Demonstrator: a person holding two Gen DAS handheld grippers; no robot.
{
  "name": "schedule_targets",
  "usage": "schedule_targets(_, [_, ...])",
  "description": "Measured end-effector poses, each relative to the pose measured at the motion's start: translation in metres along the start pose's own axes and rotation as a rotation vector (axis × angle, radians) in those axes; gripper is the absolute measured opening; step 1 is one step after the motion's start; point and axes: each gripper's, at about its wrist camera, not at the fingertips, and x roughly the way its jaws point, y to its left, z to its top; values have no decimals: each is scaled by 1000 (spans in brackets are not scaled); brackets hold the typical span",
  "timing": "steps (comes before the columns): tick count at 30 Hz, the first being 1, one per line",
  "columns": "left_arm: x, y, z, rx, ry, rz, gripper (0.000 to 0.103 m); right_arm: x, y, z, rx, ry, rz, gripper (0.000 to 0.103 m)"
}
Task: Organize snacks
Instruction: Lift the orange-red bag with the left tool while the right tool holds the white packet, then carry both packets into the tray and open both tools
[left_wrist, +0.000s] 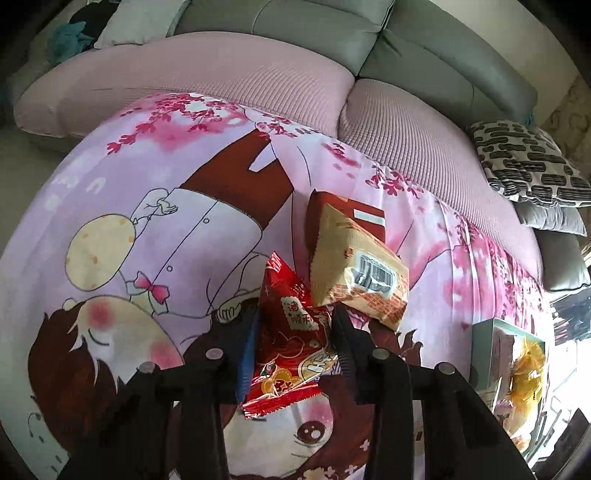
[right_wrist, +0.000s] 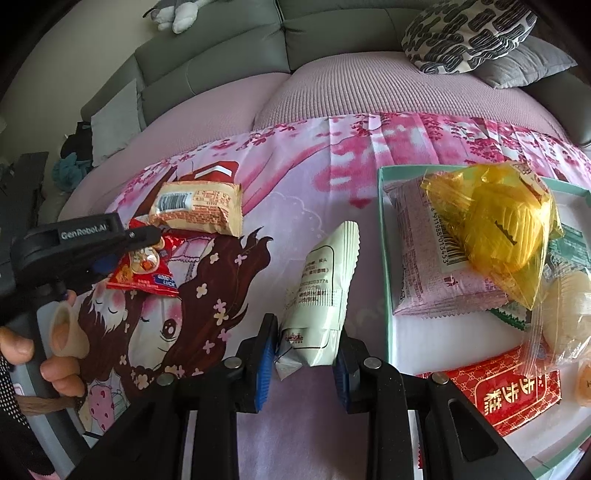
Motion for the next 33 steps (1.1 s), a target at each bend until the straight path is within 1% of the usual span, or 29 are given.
schedule_targets(5, [-10, 0, -6, -17, -4, 8, 34, -8, -1, -1, 3, -20, 3, 24])
schedule_targets(6, [-12, 0, -8, -20, -4, 10, 34, -9, -1, -1, 4, -23, 3, 22])
schedule_targets(10, [-17, 1, -12, -33, -3, 11, 33, -14, -3, 0, 6, -37, 9, 22])
schedule_targets(17, [-32, 3, -15, -54, -29, 7, 33, -27, -8, 2, 25, -72, 44, 21])
schedule_targets(24, [-56, 1, -14, -61, -80, -27, 33, -50, -7, 6, 31, -132, 75, 22])
schedule_targets(33, [-81, -21, -14, -18, -135, -101, 33, -72, -10, 10, 44, -181, 93, 22])
